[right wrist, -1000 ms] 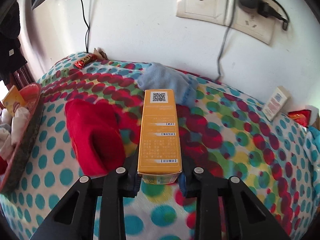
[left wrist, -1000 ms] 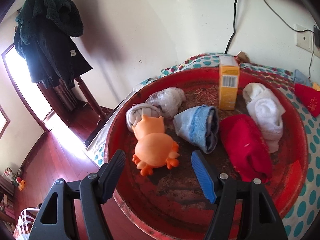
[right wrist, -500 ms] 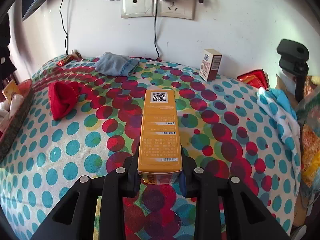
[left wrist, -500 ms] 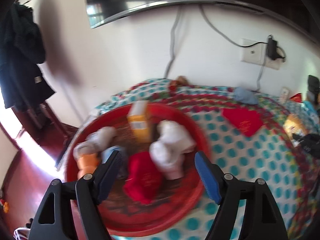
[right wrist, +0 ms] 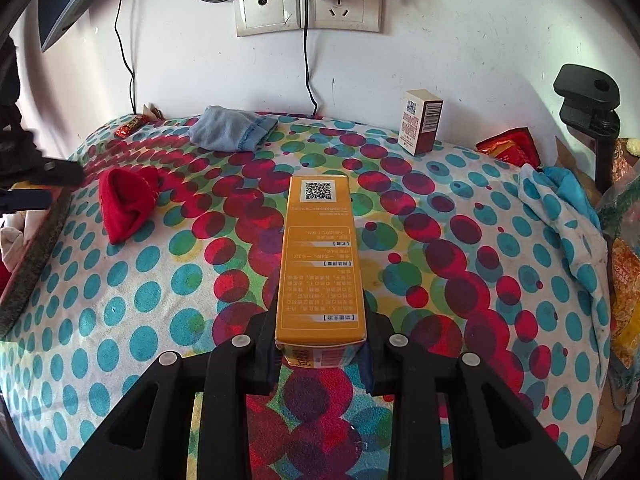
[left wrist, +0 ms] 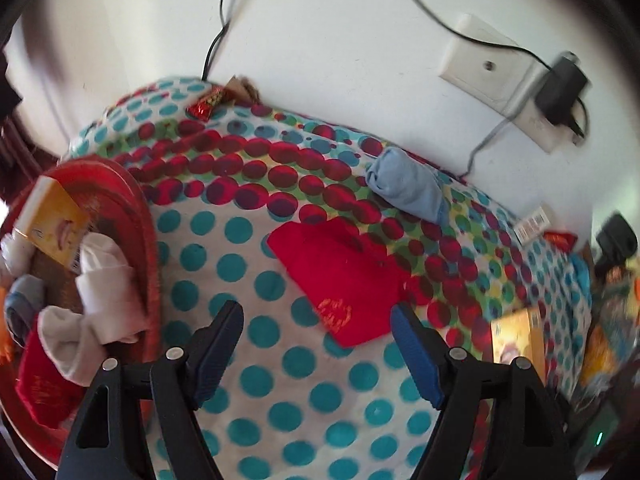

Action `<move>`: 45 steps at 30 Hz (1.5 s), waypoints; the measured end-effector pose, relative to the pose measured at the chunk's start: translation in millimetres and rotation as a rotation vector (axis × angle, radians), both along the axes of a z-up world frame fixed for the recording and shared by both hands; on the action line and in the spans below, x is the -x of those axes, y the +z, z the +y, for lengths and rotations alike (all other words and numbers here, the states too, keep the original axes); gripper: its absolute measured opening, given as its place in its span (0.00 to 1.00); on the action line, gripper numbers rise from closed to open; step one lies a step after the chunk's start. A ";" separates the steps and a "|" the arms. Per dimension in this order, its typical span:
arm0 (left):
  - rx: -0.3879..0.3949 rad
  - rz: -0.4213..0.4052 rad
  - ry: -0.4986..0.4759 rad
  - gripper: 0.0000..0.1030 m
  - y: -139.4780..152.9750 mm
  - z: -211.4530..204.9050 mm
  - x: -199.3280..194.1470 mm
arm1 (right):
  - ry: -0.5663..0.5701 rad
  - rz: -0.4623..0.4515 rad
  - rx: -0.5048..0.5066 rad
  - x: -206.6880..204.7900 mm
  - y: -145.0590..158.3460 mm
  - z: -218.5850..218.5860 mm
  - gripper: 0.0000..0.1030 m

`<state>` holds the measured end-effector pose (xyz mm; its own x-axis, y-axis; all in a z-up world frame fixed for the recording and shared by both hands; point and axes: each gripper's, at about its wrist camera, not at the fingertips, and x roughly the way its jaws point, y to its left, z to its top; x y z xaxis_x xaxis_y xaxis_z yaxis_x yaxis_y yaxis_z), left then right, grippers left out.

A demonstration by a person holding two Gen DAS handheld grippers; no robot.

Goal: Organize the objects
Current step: 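Grasp the red cloth on the bed with the left tool while the right tool holds the orange box, then carry the red cloth into the red tray and release it with the left tool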

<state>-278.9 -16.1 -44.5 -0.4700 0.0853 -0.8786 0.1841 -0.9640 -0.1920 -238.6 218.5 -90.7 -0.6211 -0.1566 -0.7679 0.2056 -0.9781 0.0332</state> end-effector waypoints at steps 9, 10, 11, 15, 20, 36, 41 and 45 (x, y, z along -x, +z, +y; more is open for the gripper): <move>-0.087 -0.073 0.141 0.76 -33.7 -0.7 37.3 | 0.008 -0.020 0.058 2.8 -2.1 4.8 0.28; -0.069 -0.070 0.136 0.76 -36.3 2.8 38.7 | 0.008 -0.020 0.061 2.8 -2.2 5.7 0.28; -0.059 -0.073 0.124 0.76 -38.8 6.3 40.7 | 0.008 -0.021 0.066 2.9 -2.2 5.9 0.28; -0.046 -0.044 0.070 0.76 -42.4 21.9 38.5 | 0.008 -0.023 0.079 2.9 -2.6 7.9 0.28; -0.043 -0.005 -0.007 0.47 -44.5 35.8 30.5 | 0.003 -0.016 0.048 2.4 -3.0 4.7 0.27; 0.192 0.130 -0.161 0.37 -20.9 64.4 -10.6 | -0.031 -0.014 0.053 2.6 -2.8 10.3 0.27; 0.237 0.154 -0.189 0.37 -16.9 68.5 -25.8 | -0.025 0.002 0.034 0.6 -0.5 6.8 0.27; 0.258 0.161 -0.203 0.37 -17.0 68.2 -40.7 | -0.020 0.021 0.005 -1.8 1.7 2.7 0.27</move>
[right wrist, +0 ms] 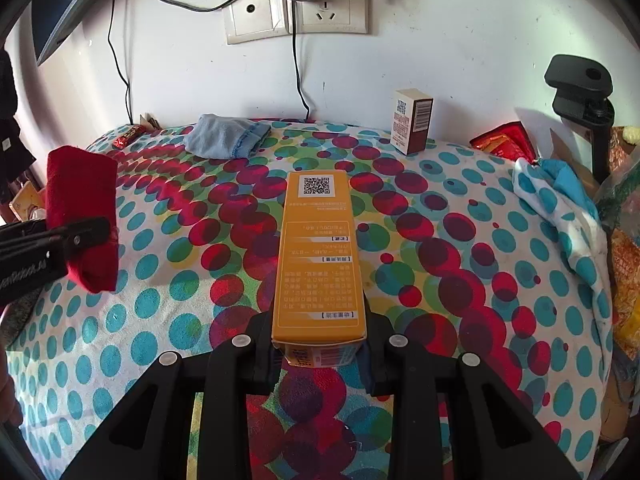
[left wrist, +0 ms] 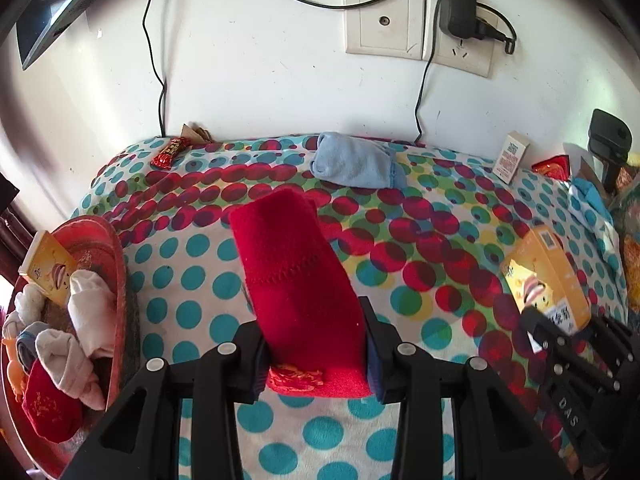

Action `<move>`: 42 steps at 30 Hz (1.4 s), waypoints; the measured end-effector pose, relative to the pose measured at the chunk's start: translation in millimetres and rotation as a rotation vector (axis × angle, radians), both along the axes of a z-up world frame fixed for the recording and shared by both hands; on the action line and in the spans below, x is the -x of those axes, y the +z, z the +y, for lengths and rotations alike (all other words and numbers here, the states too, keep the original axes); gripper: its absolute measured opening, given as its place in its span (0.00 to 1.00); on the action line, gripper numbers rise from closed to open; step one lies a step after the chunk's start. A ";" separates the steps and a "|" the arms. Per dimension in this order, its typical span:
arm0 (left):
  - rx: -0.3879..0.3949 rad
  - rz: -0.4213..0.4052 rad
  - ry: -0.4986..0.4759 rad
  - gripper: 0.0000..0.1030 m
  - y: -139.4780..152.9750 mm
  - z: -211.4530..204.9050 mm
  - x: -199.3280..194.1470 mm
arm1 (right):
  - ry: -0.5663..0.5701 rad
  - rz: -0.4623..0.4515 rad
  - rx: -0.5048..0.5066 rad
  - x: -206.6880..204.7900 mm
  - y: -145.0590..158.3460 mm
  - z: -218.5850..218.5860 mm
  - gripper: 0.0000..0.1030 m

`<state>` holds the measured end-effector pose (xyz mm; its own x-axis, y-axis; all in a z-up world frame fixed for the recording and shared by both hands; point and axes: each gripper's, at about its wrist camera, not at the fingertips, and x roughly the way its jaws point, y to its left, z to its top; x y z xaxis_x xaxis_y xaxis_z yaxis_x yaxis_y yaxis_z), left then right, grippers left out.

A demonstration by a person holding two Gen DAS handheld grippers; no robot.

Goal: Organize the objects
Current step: 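Carry the red cloth into the red tray and release it with the left tool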

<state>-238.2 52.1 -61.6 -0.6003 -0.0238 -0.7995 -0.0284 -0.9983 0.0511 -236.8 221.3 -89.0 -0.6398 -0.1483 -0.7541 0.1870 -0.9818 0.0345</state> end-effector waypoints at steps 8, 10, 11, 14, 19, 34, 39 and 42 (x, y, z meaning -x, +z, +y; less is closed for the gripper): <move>0.044 0.028 -0.015 0.37 1.2 -3.1 -29.4 | -0.002 0.002 -0.025 -0.2 0.2 -2.1 0.27; 0.059 0.034 -0.020 0.37 -0.2 -3.5 -34.4 | -0.004 0.007 -0.028 -1.2 0.9 -2.2 0.27; 0.063 0.032 -0.019 0.37 -1.6 -4.3 -36.4 | -0.004 0.005 -0.029 -1.0 0.6 -2.0 0.27; 0.046 0.015 -0.017 0.37 -4.8 -8.7 -41.9 | 0.000 0.003 -0.037 -1.4 0.8 -2.1 0.27; 0.070 0.021 -0.019 0.37 -5.2 -15.8 -54.3 | 0.006 0.002 -0.054 -1.3 0.8 -3.5 0.27; 0.036 0.028 0.025 0.37 5.3 -60.7 -80.9 | 0.020 -0.015 -0.075 1.6 -5.2 -8.6 0.27; 0.039 0.036 0.043 0.37 9.4 -75.9 -90.2 | 0.032 -0.006 -0.096 -0.1 -4.9 -12.7 0.27; 0.053 0.041 0.052 0.37 11.9 -83.7 -96.2 | 0.035 -0.005 -0.102 -0.4 -5.2 -14.1 0.27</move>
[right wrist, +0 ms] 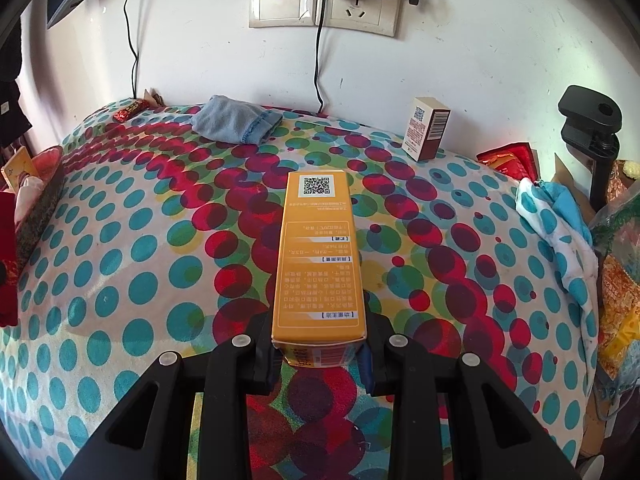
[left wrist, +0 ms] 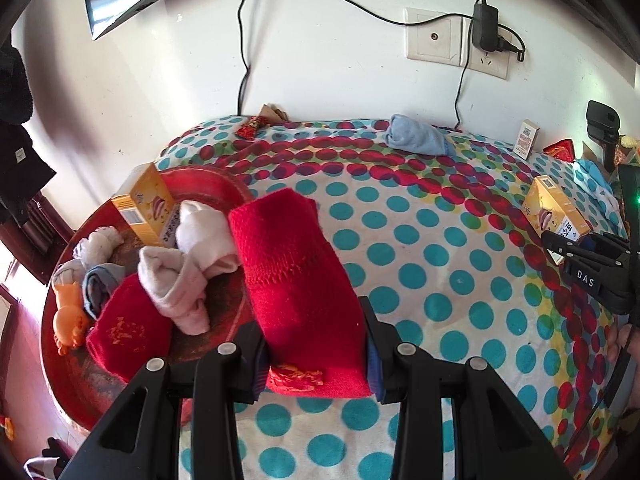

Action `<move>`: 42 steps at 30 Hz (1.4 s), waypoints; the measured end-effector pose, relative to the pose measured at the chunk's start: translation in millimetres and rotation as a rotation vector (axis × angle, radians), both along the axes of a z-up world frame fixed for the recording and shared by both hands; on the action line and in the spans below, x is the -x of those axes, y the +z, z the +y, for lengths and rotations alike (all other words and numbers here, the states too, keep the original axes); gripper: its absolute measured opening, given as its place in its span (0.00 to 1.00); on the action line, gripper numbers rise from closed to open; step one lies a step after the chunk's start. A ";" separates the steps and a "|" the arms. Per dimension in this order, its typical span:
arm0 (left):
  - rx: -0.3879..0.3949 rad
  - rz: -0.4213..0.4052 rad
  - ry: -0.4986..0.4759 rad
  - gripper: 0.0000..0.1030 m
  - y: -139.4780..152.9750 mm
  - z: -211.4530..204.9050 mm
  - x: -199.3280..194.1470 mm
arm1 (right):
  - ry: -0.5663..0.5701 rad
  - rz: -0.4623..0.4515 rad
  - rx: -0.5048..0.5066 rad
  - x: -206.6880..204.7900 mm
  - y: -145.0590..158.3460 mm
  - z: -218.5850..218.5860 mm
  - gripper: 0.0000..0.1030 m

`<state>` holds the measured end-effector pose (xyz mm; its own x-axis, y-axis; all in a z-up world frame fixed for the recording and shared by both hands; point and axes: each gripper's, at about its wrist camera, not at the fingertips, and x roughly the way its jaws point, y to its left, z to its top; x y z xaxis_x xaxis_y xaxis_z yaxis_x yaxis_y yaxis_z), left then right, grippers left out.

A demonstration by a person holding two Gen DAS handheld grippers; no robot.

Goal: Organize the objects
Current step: 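Carry the red cloth into the red tray and release it with the left tool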

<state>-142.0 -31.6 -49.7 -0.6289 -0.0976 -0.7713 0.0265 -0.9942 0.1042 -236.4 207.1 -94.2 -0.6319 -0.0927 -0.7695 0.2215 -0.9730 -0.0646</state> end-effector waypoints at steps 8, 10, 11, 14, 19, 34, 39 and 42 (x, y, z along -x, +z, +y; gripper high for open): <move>0.011 0.013 0.034 0.37 8.9 -22.6 -12.0 | 0.002 -0.006 0.003 0.2 -0.6 -0.2 0.27; 0.016 0.014 0.038 0.37 11.4 -28.5 -14.5 | 0.001 -0.003 0.003 0.5 -0.3 0.0 0.27; 0.021 0.019 0.046 0.37 13.3 -33.0 -16.3 | 0.001 -0.005 0.003 0.6 -0.5 -0.1 0.27; 0.023 0.025 0.069 0.37 17.4 -46.0 -18.8 | 0.002 -0.005 0.003 0.6 -0.4 -0.2 0.27; 0.035 0.050 0.117 0.37 25.2 -69.6 -20.1 | 0.001 -0.004 0.002 0.6 -0.4 -0.6 0.27; 0.015 0.035 0.262 0.37 35.0 -160.0 -4.6 | 0.004 -0.005 -0.009 0.1 -1.7 -1.9 0.27; -0.004 0.034 0.286 0.37 39.0 -182.2 4.3 | 0.002 -0.004 -0.015 0.5 -1.7 -2.3 0.27; -0.036 0.020 0.302 0.37 39.9 -198.1 14.6 | 0.001 -0.004 -0.016 0.5 -1.6 -2.3 0.27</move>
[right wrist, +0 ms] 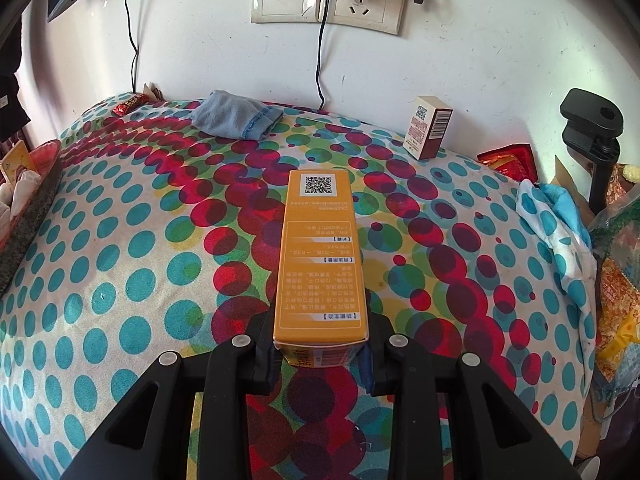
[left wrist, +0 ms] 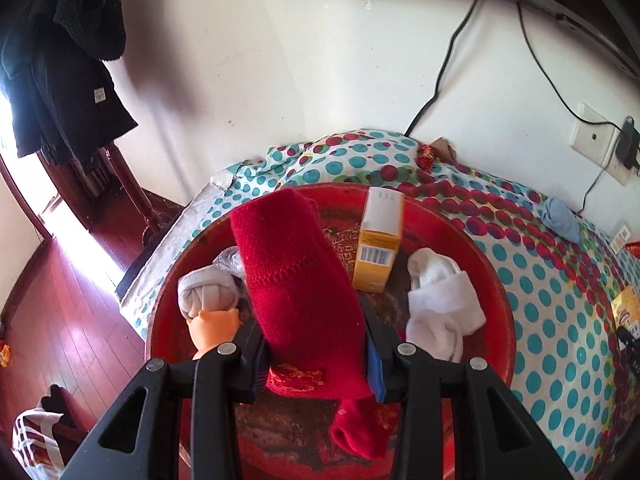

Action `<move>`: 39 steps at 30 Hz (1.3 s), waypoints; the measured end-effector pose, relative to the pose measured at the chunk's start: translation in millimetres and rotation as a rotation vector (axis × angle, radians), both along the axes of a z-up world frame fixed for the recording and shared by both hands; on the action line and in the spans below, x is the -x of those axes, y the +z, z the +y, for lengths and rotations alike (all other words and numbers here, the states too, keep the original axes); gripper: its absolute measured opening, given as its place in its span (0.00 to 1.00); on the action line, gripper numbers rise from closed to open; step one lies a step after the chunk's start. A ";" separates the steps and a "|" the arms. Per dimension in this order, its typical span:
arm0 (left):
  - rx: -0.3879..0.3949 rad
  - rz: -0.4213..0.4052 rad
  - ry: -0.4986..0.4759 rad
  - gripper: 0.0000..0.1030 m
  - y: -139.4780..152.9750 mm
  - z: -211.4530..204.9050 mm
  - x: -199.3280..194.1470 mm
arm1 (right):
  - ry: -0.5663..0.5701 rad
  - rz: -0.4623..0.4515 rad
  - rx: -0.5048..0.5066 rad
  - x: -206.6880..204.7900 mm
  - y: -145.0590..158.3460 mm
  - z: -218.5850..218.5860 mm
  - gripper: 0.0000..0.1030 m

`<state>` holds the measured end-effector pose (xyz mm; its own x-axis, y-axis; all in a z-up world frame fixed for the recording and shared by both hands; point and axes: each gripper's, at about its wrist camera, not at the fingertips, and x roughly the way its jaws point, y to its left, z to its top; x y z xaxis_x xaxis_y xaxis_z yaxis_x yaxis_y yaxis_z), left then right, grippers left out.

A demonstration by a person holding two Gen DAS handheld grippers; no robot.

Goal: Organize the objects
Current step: 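Carry the red cloth into the red tray and release it with the left tool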

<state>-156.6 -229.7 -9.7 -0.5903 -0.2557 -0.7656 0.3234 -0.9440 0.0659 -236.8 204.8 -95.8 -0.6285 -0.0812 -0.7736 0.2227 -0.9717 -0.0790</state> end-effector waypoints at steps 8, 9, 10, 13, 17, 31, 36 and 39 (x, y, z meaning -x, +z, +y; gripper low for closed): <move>-0.027 -0.024 0.027 0.37 -10.6 -25.8 28.3 | -0.001 -0.003 -0.007 0.3 -1.5 -1.0 0.27; -0.030 -0.030 0.023 0.37 -12.2 -26.6 31.4 | -0.001 -0.003 -0.006 0.6 -1.2 -0.7 0.27; -0.030 -0.034 0.016 0.37 -13.7 -26.5 34.4 | -0.001 -0.003 -0.005 0.5 -1.1 -0.8 0.27; -0.008 -0.044 0.005 0.40 -16.2 -22.8 40.7 | -0.002 -0.003 -0.004 0.4 -1.0 -1.2 0.27; 0.002 -0.046 0.003 0.43 -18.6 -18.0 44.7 | -0.003 -0.003 -0.007 0.6 -1.2 -1.0 0.27; -0.068 -0.083 0.003 0.54 -15.3 -18.3 33.6 | -0.002 -0.002 -0.013 0.9 -0.7 -2.2 0.27; -0.022 -0.076 -0.019 0.55 -5.9 -10.0 14.5 | 0.004 0.009 -0.026 0.7 -0.6 -1.9 0.27; -0.004 -0.076 -0.036 0.55 -3.2 -3.4 1.9 | 0.008 0.017 -0.037 -0.8 0.2 -2.6 0.27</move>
<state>-158.5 -233.1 -13.0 -0.5396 -0.2323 -0.8092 0.2833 -0.9552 0.0853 -236.0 202.2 -95.6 -0.6410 -0.0580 -0.7653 0.2286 -0.9663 -0.1182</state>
